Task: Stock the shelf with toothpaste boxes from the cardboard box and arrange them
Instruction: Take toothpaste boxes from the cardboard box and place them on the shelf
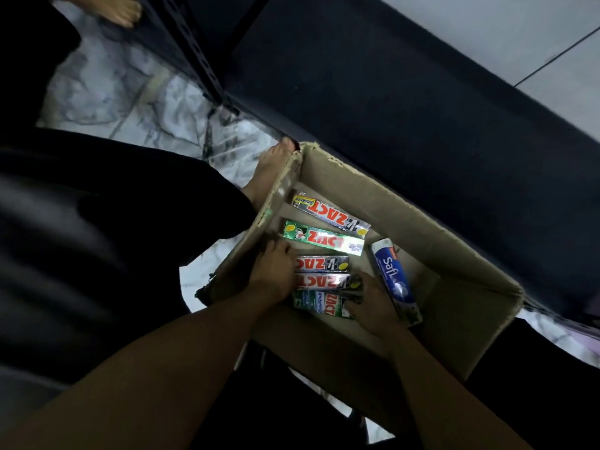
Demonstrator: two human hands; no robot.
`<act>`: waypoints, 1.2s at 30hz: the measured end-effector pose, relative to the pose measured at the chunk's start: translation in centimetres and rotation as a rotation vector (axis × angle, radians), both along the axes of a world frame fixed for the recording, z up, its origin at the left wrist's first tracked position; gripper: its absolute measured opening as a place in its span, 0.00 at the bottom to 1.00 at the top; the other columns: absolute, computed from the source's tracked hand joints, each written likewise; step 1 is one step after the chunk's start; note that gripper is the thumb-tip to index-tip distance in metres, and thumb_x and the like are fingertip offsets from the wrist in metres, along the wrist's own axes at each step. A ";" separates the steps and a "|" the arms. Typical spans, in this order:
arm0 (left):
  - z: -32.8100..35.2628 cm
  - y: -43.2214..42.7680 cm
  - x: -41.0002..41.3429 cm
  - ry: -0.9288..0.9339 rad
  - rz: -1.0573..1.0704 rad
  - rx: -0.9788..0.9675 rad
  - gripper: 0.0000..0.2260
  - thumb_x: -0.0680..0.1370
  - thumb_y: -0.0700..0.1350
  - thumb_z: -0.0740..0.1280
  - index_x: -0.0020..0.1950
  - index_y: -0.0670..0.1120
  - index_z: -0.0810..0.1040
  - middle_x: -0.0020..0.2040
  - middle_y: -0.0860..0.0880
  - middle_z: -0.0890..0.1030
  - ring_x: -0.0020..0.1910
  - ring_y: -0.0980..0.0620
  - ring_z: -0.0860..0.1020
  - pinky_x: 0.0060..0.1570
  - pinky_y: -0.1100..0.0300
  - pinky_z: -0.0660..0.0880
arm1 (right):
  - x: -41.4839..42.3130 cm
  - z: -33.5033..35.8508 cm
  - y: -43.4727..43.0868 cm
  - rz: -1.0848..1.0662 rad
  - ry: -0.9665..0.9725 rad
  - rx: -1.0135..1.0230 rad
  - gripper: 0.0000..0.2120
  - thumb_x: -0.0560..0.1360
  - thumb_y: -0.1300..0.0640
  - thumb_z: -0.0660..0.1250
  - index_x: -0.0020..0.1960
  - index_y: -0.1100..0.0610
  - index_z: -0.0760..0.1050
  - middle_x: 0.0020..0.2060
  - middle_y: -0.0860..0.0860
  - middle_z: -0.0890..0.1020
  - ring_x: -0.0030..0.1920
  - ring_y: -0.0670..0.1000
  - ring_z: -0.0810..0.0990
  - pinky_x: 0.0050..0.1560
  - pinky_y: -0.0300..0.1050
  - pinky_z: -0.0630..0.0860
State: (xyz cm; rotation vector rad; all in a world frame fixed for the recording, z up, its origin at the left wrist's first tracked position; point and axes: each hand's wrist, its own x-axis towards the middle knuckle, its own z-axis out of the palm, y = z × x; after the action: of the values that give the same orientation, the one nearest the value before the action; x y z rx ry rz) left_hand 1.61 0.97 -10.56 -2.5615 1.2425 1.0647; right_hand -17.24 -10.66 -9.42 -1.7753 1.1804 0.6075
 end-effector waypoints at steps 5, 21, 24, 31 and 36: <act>-0.1 0.4 0.6 0.058 0.069 -0.009 0.22 0.77 0.50 0.67 0.70 0.51 0.69 0.72 0.47 0.67 0.71 0.44 0.62 0.70 0.46 0.64 | 0.3 -0.3 -0.3 -0.126 0.017 0.148 0.25 0.73 0.66 0.71 0.68 0.55 0.71 0.63 0.54 0.79 0.60 0.53 0.79 0.57 0.47 0.78; 0.3 0.4 1.6 0.248 0.168 0.053 0.19 0.78 0.49 0.68 0.67 0.49 0.68 0.70 0.44 0.72 0.68 0.43 0.71 0.67 0.47 0.70 | 0.8 1.2 -1.4 -0.385 -0.090 0.328 0.27 0.71 0.62 0.75 0.63 0.53 0.64 0.51 0.48 0.77 0.45 0.43 0.78 0.35 0.34 0.74; 0.9 0.4 1.2 0.273 0.136 0.073 0.17 0.75 0.53 0.72 0.57 0.51 0.69 0.66 0.44 0.73 0.63 0.45 0.73 0.63 0.47 0.73 | 0.3 2.3 -2.0 -0.241 -0.062 0.377 0.22 0.72 0.58 0.74 0.63 0.53 0.71 0.53 0.48 0.81 0.49 0.44 0.80 0.41 0.36 0.75; 3.9 0.2 -1.1 0.367 0.259 0.012 0.19 0.69 0.58 0.76 0.52 0.54 0.71 0.57 0.48 0.78 0.56 0.48 0.76 0.57 0.49 0.76 | -2.4 6.2 -1.8 -0.298 -0.090 0.217 0.20 0.70 0.61 0.77 0.57 0.56 0.71 0.52 0.52 0.81 0.49 0.48 0.80 0.42 0.38 0.76; 8.4 -1.4 -0.3 0.398 0.353 -0.140 0.17 0.66 0.51 0.81 0.46 0.50 0.77 0.53 0.48 0.83 0.52 0.48 0.80 0.53 0.54 0.78 | -3.3 10.5 -1.9 -0.290 -0.204 -0.020 0.20 0.66 0.60 0.79 0.54 0.56 0.75 0.46 0.48 0.83 0.43 0.42 0.81 0.47 0.47 0.80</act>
State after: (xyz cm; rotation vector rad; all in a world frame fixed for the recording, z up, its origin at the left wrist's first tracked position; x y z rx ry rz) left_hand 1.35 -0.47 -2.17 -2.8413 0.9773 1.6817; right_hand -20.56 -12.55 1.06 -1.6004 1.2723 0.2393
